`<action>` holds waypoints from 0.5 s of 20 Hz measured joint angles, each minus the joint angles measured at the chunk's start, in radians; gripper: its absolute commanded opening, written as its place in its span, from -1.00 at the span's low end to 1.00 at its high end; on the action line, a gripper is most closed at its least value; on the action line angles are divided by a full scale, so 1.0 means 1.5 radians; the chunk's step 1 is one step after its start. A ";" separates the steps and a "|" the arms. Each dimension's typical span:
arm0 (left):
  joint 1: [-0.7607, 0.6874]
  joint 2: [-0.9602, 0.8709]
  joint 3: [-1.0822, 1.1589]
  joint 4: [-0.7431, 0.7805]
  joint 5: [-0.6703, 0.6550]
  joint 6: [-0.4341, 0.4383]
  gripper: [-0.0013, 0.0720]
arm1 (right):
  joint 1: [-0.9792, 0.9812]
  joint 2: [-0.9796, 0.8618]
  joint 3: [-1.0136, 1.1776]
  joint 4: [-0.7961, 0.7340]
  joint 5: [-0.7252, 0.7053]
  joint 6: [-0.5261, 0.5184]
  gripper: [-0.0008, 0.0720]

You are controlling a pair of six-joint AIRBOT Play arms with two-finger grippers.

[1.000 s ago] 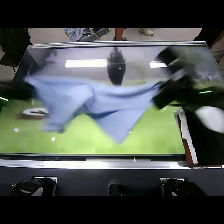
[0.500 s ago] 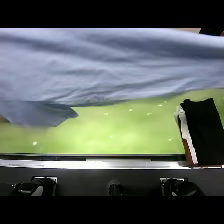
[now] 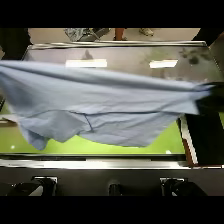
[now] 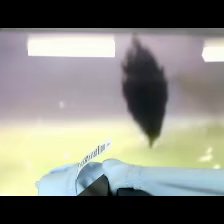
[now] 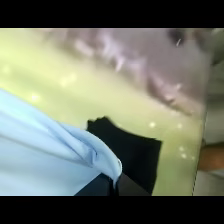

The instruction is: Fold the shirts.

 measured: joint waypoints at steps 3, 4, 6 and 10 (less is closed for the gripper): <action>0.006 -0.143 -0.025 0.000 0.021 0.025 -0.88 | -0.003 -0.154 -0.017 0.008 -0.070 -0.007 -0.86; 0.010 -0.193 -0.028 -0.002 0.034 0.030 -0.88 | -0.010 -0.203 -0.016 0.018 -0.102 0.003 -0.86; 0.020 -0.291 -0.023 -0.013 0.067 0.036 -0.88 | -0.040 -0.296 -0.012 0.050 -0.181 0.043 -0.85; 0.039 -0.444 -0.005 -0.091 0.134 0.040 -0.85 | -0.115 -0.425 -0.010 0.207 -0.343 0.094 -0.86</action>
